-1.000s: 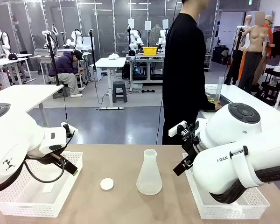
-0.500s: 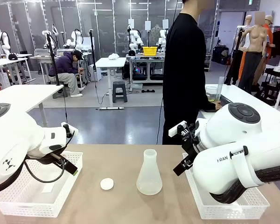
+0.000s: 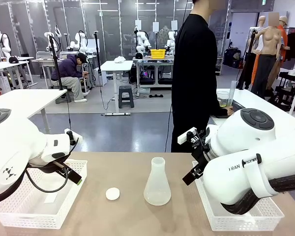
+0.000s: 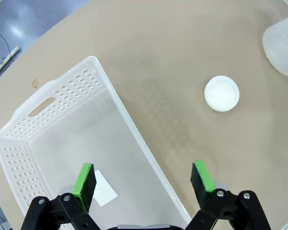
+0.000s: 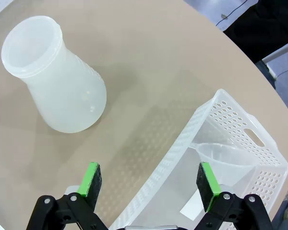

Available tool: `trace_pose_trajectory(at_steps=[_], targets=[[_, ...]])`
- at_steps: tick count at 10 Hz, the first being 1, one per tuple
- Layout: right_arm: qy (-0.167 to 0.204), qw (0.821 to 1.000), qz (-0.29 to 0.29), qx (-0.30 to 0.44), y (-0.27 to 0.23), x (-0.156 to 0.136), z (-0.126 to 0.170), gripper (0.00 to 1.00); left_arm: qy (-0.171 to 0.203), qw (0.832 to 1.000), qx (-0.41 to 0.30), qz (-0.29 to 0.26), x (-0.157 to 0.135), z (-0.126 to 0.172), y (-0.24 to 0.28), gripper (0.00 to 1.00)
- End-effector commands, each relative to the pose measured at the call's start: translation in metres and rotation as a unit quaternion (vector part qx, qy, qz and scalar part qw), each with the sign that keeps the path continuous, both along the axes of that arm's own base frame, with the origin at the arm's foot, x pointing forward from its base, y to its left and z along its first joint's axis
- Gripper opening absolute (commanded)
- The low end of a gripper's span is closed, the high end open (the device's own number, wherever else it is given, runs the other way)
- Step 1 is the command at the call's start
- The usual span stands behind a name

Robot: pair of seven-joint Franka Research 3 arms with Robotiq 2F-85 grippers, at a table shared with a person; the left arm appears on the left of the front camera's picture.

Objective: Prepare the solutions needed for the experiment.
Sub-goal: Pick up the Plastic Funnel and insert it into the Big flask.

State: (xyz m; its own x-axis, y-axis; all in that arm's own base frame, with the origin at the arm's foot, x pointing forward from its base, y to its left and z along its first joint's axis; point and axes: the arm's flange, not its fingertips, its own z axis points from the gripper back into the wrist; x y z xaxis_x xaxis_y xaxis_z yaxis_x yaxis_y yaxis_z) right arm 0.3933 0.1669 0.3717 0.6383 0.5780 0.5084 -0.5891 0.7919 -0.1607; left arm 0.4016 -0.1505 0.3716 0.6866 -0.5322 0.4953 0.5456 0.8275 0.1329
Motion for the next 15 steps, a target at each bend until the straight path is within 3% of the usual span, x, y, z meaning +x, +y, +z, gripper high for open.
trace_pose_trajectory(at_steps=[1,4,5,6,10,11,12,15], targets=[[0.000,1.000,-0.001,0.001,0.000,0.000,0.000,1.00,0.000,1.000,0.000,0.000,0.000,0.000,0.000,1.00],[0.000,1.000,0.000,0.000,0.000,0.000,0.000,1.00,0.000,1.000,0.000,0.000,0.000,0.000,0.000,1.00],[0.018,0.998,0.006,0.056,-0.005,0.006,0.012,1.00,0.011,0.998,-0.057,-0.033,0.002,0.015,0.001,1.00],[0.025,0.997,-0.029,0.064,-0.016,0.018,0.025,1.00,0.014,0.995,-0.094,-0.042,0.010,0.032,0.007,1.00],[0.121,0.964,-0.044,0.235,-0.042,0.053,0.073,1.00,0.114,0.964,-0.236,-0.048,0.046,0.074,0.023,1.00],[0.112,0.963,-0.127,0.208,-0.039,0.055,0.078,1.00,0.057,0.980,-0.184,-0.044,0.013,0.070,0.002,1.00],[0.094,0.975,-0.042,0.199,-0.029,0.036,0.081,1.00,0.057,0.980,-0.184,-0.044,0.013,0.070,0.002,1.00],[0.094,0.975,-0.042,0.199,-0.029,0.036,0.081,1.00,0.057,0.980,-0.184,-0.044,0.013,0.070,0.002,1.00]])
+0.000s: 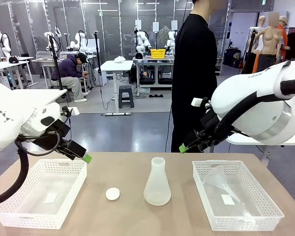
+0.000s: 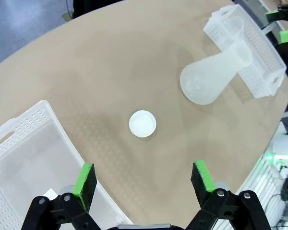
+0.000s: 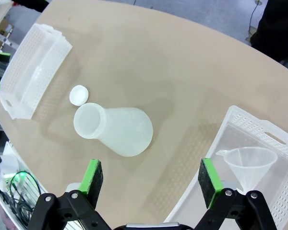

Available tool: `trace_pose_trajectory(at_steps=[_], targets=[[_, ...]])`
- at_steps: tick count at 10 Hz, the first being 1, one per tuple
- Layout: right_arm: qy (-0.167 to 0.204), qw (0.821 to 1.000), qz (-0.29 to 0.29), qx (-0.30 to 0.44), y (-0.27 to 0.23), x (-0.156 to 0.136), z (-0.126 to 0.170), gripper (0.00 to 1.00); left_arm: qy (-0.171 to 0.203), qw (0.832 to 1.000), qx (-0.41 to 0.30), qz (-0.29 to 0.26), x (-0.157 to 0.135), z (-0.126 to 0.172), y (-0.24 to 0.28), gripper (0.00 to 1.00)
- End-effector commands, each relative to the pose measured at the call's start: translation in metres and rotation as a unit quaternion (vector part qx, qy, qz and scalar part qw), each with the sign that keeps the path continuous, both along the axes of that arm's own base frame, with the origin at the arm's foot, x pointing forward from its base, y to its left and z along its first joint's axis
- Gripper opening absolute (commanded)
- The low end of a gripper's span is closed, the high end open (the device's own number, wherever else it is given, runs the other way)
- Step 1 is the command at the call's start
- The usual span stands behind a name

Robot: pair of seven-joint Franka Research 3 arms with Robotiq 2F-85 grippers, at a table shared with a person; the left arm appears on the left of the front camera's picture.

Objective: Prepare the solutions needed for the experiment.
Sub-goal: Pick up the Plastic Funnel and insert it into the Big flask.

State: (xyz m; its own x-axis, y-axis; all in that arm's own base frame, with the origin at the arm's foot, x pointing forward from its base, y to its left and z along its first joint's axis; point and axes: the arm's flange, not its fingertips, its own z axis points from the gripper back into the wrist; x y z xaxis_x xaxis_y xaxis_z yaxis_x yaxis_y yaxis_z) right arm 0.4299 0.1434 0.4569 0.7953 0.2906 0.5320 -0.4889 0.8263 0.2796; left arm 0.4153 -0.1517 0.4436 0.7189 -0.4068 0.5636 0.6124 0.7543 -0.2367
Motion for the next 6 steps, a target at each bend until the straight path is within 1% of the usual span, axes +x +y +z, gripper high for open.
trace_pose_trajectory(at_steps=[1,2,3,4,5,6], targets=[[-0.011,1.000,0.008,0.003,-0.006,-0.001,-0.005,1.00,-0.013,1.000,-0.007,0.004,-0.001,-0.002,0.003,1.00],[0.000,1.000,0.000,0.000,0.000,0.000,0.000,1.00,0.000,1.000,0.000,0.000,0.000,0.000,0.000,1.00],[0.036,0.997,0.017,0.069,-0.003,0.011,0.000,1.00,0.058,0.995,-0.077,-0.018,0.017,-0.003,0.005,1.00],[0.054,0.993,0.014,0.107,-0.009,0.024,-0.003,1.00,0.074,0.990,-0.113,-0.038,0.029,-0.007,0.007,1.00],[0.090,0.985,0.018,0.149,-0.010,0.036,-0.009,1.00,0.122,0.973,-0.183,-0.063,0.041,-0.011,0.006,1.00],[0.104,0.979,0.015,0.172,-0.008,0.045,-0.015,1.00,0.127,0.968,-0.204,-0.066,0.052,-0.020,0.002,1.00]])
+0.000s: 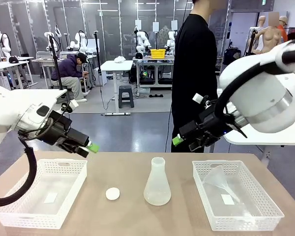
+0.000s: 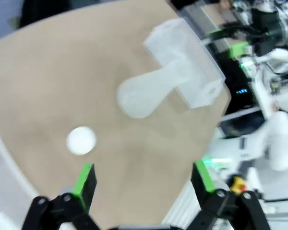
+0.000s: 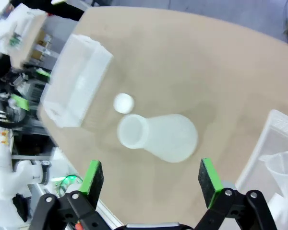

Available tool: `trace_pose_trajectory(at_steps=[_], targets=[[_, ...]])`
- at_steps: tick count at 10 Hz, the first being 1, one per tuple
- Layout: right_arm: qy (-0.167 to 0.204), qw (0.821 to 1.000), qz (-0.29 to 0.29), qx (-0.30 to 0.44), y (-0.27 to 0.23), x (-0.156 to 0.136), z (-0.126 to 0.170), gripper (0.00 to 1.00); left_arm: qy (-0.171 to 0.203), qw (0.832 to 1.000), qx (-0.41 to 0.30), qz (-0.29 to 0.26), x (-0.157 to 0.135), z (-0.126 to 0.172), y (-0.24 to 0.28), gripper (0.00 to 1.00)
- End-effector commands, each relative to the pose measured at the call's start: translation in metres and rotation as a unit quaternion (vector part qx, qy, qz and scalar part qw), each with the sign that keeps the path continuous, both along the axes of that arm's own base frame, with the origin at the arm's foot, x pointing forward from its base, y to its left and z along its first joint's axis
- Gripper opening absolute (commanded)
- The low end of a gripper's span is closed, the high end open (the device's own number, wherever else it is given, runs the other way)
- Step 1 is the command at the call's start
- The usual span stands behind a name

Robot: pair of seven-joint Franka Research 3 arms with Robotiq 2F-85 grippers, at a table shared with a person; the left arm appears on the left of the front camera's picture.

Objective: Prepare the solutions needed for the experiment.
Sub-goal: Pick up the Plastic Funnel and insert it into the Big flask.

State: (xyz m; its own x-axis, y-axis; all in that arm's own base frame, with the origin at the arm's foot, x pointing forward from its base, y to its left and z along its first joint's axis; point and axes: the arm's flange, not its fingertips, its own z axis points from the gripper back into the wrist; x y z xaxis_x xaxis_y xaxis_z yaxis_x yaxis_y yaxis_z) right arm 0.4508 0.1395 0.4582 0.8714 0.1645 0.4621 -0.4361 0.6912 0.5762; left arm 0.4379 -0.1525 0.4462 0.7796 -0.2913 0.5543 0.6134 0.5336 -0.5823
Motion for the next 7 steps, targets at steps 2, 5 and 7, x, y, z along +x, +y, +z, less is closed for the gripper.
trace_pose_trajectory(at_steps=[2,5,7], targets=[[0.059,0.993,-0.003,0.097,-0.004,0.033,-0.026,1.00,0.068,0.992,-0.095,-0.044,0.035,-0.031,-0.001,1.00],[0.149,0.966,-0.042,0.208,-0.025,0.044,-0.033,1.00,0.092,0.978,-0.179,-0.060,0.040,-0.036,0.027,1.00],[0.188,0.945,-0.037,0.265,-0.047,0.042,-0.037,1.00,0.138,0.961,-0.239,-0.031,0.040,-0.038,0.053,1.00]])
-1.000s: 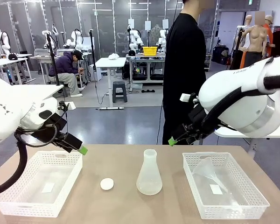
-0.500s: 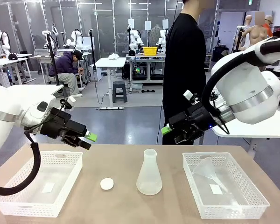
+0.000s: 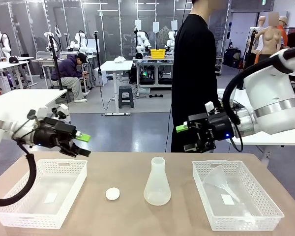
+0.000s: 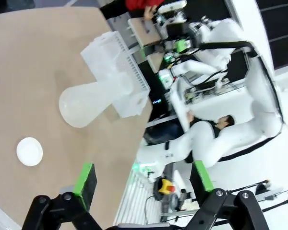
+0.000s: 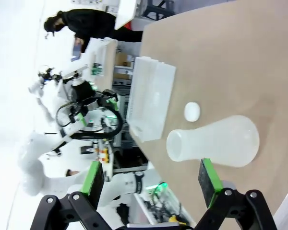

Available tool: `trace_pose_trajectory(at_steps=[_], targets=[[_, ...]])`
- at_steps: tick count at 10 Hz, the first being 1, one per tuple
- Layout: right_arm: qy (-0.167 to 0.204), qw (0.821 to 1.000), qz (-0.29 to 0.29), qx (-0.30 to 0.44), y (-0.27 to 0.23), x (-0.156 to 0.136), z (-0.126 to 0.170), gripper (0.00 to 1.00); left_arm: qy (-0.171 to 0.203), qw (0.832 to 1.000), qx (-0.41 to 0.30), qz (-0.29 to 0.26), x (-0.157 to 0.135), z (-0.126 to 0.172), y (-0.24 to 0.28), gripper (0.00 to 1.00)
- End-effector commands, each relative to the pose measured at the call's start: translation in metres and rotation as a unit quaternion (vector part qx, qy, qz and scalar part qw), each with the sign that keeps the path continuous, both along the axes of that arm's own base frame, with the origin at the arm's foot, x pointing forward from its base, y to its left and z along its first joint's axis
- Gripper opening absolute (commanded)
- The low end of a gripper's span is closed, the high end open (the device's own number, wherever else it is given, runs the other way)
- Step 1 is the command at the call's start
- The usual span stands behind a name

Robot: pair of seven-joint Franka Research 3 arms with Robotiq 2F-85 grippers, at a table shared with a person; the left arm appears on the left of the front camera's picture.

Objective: Prepare the solutions needed for the experiment.
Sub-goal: Pick up the Plastic Funnel and insert it into the Big flask.

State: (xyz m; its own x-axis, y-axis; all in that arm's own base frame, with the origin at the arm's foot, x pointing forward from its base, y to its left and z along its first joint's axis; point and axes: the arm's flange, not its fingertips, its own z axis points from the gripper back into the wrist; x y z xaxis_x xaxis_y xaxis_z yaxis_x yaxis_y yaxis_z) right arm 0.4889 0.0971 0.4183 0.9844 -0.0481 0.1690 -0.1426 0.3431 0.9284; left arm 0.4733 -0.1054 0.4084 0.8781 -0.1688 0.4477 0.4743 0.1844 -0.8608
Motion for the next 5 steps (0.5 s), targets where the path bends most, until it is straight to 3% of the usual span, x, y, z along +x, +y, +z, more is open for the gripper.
trace_pose_trajectory(at_steps=[1,3,5], targets=[[0.033,0.998,-0.006,0.050,-0.017,0.003,0.001,1.00,0.074,0.995,-0.054,0.045,0.007,-0.001,0.019,1.00],[0.054,0.993,-0.015,0.102,-0.038,0.001,-0.002,1.00,0.128,0.986,-0.091,0.053,0.009,-0.003,0.039,1.00],[0.077,0.989,-0.031,0.123,-0.053,-0.004,-0.005,1.00,0.153,0.982,-0.084,0.068,0.005,-0.002,0.054,1.00]])
